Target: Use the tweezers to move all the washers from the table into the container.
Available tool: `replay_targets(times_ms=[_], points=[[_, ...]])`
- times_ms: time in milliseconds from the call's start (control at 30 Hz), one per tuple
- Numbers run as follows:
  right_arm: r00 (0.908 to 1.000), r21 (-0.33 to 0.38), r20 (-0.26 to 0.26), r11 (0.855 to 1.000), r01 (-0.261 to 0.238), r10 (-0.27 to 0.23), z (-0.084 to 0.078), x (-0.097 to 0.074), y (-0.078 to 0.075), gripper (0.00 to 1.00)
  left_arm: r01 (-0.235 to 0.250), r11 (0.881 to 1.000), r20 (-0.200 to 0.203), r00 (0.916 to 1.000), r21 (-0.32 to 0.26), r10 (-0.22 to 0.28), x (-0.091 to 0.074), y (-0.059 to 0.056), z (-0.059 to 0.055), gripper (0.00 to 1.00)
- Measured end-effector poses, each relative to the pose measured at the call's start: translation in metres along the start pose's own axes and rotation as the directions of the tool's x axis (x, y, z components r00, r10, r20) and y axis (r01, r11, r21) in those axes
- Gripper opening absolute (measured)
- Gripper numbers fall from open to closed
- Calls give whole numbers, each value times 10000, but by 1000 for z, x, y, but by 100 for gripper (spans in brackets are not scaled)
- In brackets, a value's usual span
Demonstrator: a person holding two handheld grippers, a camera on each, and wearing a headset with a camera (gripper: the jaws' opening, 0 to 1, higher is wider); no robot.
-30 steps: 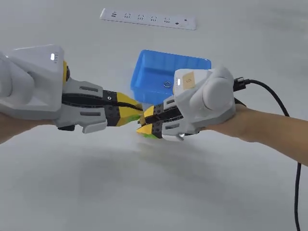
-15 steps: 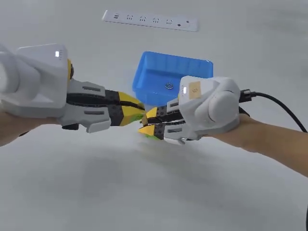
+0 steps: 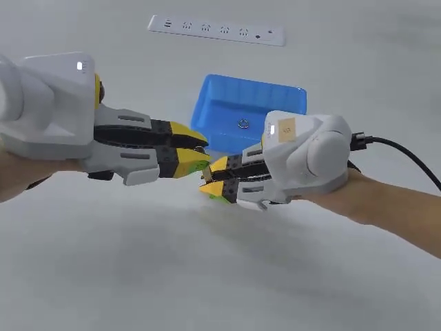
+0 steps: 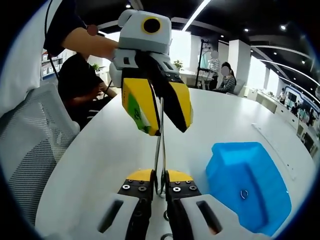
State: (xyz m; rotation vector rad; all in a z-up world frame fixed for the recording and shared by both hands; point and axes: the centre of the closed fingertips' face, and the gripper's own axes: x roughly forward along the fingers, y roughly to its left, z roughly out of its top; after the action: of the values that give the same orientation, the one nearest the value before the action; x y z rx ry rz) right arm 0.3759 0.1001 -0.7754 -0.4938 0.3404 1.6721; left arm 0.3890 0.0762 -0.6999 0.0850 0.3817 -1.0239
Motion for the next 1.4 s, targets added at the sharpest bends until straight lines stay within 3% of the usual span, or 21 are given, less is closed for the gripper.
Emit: replay_targets(times_ms=[100,467,767,1400], points=[[10000,107,83,9999,1,-2,1,0,0,9,156,9999,-29,9999,40,-156,0,-3,-1,7],[9997,94,0,9997,-236,236,0,0,6,10,601,9916,-438,9975,1144,-554,7,-13,2,4],[9972,-181,-428,9979,-625,617,-5,1,7,13,685,9895,-542,9966,1275,-620,10,-12,4,4],[9930,-204,-587,9944,-1041,1027,-4,-8,8,11,1159,9776,-917,9907,1755,-1010,14,-20,2,4]])
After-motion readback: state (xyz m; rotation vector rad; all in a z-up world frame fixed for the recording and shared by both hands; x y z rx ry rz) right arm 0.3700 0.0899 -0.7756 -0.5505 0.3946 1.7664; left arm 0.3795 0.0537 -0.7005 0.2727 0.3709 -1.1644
